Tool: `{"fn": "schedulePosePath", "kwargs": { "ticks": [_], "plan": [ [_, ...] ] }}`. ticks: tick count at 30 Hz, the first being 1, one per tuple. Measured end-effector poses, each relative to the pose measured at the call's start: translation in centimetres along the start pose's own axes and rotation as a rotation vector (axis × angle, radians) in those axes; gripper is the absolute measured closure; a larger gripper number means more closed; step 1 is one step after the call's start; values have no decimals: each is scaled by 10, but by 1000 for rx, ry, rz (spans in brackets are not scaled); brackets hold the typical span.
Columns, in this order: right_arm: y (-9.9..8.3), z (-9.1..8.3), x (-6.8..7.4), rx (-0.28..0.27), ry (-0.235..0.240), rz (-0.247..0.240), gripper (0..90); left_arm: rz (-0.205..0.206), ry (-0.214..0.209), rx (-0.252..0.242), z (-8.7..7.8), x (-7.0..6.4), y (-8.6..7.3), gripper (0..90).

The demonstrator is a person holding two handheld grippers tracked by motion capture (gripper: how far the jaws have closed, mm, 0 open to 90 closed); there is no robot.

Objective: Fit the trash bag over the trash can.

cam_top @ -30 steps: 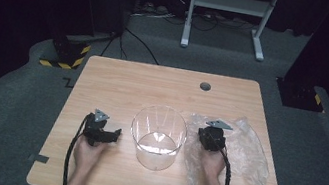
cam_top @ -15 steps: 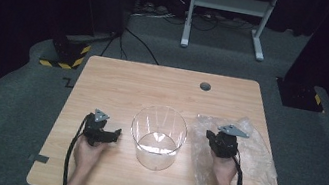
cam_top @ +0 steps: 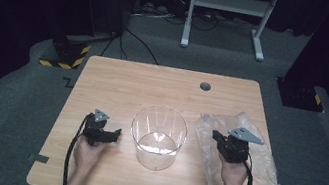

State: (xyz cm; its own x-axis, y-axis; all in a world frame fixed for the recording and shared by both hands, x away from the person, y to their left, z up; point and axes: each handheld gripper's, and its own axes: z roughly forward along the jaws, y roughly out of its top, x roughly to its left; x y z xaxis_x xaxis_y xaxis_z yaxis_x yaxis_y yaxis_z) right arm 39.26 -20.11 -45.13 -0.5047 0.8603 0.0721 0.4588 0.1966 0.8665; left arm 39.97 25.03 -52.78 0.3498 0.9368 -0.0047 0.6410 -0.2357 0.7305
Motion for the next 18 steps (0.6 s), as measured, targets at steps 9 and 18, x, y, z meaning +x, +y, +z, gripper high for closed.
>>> {"fn": "schedulePosePath", "kwargs": {
  "ticks": [9, 18],
  "plan": [
    [17, -23, 9, -46, 20, -31, 900, -1, 1, -1, 0, 0, 0, 158],
    [37, -37, 23, -91, 67, -61, 900, -1, 1, -1, 0, 0, 0, 158]
  ]
}}
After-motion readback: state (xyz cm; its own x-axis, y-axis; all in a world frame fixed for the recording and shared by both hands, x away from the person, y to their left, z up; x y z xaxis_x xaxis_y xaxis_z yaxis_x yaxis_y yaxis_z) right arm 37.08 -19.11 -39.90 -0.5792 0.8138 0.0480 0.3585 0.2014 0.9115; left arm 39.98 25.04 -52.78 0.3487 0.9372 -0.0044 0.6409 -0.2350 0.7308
